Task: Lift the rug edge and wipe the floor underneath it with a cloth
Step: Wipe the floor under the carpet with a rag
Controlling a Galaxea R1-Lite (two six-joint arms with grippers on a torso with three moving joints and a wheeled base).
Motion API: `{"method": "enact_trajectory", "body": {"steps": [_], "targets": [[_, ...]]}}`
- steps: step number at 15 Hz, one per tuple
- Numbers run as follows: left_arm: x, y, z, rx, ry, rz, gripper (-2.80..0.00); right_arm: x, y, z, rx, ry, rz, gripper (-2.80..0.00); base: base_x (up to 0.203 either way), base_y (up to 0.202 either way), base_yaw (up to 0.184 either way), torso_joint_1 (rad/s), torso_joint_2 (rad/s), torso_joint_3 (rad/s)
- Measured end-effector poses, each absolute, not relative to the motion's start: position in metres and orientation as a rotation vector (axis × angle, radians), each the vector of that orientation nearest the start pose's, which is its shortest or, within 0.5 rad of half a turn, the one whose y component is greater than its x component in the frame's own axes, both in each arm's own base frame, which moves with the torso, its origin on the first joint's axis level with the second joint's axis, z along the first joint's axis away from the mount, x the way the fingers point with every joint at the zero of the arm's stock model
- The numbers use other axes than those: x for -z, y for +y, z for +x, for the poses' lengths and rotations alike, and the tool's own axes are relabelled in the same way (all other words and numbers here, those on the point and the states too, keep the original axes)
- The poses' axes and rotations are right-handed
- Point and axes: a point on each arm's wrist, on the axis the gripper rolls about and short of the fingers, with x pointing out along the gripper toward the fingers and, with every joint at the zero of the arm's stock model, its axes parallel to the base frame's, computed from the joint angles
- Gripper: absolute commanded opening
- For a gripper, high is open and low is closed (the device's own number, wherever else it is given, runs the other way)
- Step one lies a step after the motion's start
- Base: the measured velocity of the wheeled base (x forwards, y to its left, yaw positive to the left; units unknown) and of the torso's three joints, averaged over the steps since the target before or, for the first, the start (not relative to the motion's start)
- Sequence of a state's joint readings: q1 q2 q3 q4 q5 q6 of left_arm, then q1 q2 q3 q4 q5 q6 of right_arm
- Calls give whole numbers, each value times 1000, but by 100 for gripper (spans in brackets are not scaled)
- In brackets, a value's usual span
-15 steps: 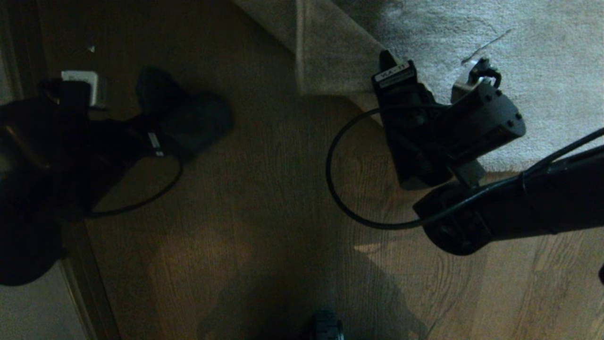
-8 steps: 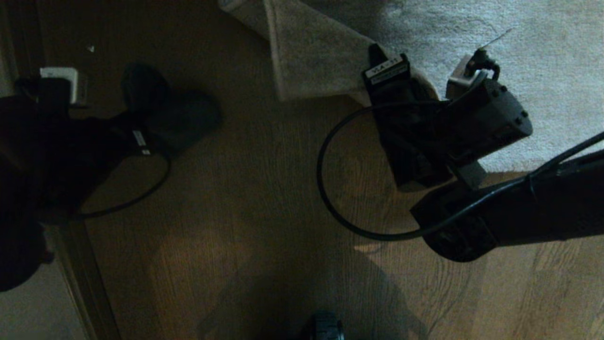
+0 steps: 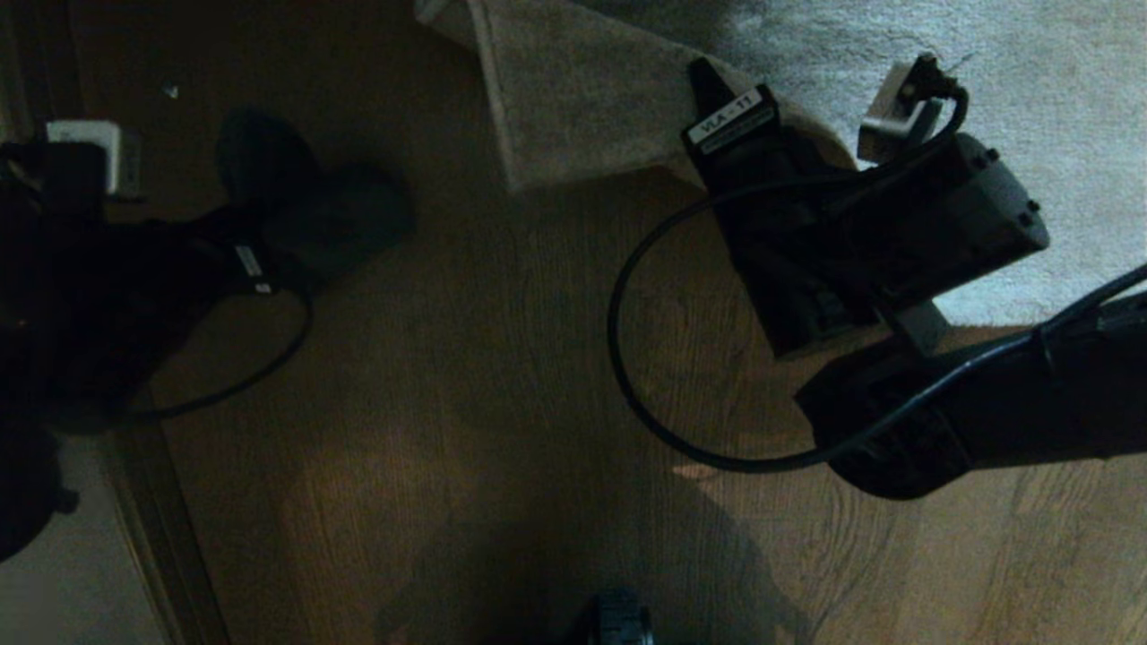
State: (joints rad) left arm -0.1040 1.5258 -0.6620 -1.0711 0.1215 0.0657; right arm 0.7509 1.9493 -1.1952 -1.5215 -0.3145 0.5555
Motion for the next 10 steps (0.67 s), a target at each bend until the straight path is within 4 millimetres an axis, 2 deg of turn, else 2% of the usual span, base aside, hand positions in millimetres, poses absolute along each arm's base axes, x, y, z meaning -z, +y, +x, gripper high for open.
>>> {"method": "enact_trajectory", "body": {"steps": [5,10], "targets": [[-226,-13,233,-57,-172,50,-280,-284,241,269,-597,-540,915,-280,0,0,0,0,0,0],[-226,-8,224,-73,-175,52,-280,-280,241,268,-596,-525,908,-280,0,0,0,0,0,0]]}}
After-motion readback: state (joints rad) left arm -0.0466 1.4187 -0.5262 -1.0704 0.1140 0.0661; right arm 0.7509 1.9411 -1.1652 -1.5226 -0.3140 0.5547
